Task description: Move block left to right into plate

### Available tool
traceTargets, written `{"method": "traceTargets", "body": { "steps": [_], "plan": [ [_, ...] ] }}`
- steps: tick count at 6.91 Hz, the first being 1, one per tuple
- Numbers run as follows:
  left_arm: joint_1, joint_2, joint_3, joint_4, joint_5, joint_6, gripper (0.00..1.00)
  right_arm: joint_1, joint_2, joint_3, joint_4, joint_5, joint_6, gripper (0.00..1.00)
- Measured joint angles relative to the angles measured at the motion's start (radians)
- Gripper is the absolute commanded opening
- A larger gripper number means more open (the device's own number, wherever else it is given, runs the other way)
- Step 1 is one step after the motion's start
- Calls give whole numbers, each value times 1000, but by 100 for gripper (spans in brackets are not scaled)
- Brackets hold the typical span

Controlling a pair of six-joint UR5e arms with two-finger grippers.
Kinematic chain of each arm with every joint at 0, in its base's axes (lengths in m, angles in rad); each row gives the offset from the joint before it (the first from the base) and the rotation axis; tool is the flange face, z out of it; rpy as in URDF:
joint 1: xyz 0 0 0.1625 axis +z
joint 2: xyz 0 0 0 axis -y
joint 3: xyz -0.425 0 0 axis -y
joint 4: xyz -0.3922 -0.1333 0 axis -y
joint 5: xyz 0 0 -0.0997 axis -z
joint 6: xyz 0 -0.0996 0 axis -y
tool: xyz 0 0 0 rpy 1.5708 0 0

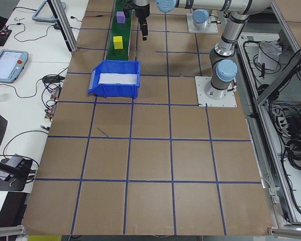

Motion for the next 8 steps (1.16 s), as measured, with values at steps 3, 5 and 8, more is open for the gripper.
{"method": "traceTargets", "body": {
  "steps": [3, 5, 8],
  "plan": [
    [5, 1, -1, 3, 3, 74, 100, 0, 1, 2, -1, 7, 1, 100],
    [10, 3, -1, 7, 5, 101, 100, 0, 2, 9, -1, 27, 0, 100],
    [14, 8, -2, 18, 5, 130, 100, 0, 4, 20, -4, 36, 1, 100]
  ]
}}
